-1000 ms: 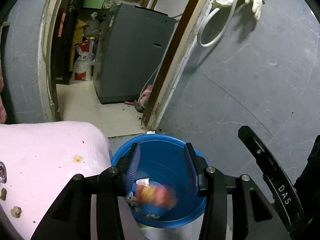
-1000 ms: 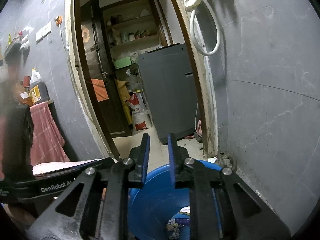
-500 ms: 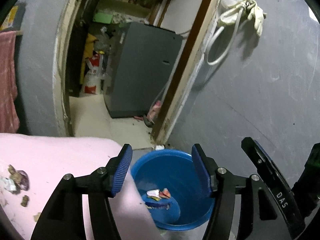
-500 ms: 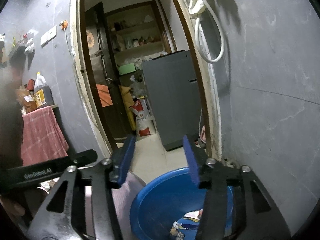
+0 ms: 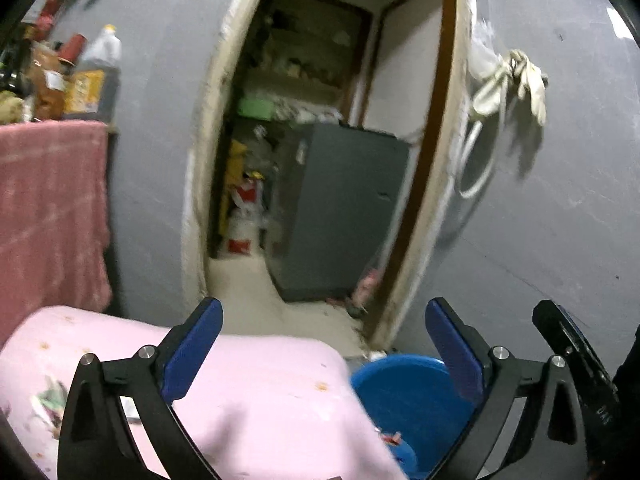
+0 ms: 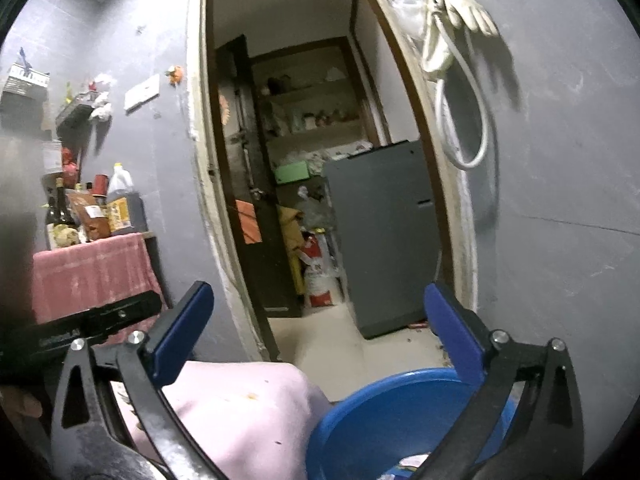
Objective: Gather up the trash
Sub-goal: 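Move both tools back over the remaining trash on the stool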
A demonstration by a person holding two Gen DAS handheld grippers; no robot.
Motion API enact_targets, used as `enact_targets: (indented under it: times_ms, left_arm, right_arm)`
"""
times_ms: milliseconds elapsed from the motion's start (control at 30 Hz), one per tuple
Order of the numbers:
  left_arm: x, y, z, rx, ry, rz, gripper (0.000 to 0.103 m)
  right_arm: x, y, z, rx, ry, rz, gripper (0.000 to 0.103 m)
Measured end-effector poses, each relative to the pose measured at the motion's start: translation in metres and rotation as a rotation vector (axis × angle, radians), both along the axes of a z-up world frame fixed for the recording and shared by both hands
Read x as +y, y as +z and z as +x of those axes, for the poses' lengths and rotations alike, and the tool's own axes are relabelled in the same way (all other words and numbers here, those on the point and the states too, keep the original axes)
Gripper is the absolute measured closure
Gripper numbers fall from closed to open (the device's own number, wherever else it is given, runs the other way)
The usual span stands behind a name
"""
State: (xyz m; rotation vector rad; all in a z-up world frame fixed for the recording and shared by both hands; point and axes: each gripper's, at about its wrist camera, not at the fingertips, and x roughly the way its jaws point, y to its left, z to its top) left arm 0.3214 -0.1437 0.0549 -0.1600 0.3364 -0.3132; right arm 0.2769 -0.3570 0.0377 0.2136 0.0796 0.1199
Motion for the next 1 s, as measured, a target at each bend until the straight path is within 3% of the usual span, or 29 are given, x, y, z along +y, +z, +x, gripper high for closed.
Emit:
enact_targets:
  times_ms: [467, 1000]
  left_arm:
    - [0.075, -0.003, -0.043, -0.079, 0.177, 0.060, 0.003]
    - [0.147, -0.037, -0.079, -0.011, 0.318, 0.142, 0.003]
  right_arm:
    - [0.062, 0.008, 0.006, -0.020, 0.131, -0.052, 0.000]
    - [0.135, -0.013, 0.022, 0.108, 0.292, -0.128, 0.000]
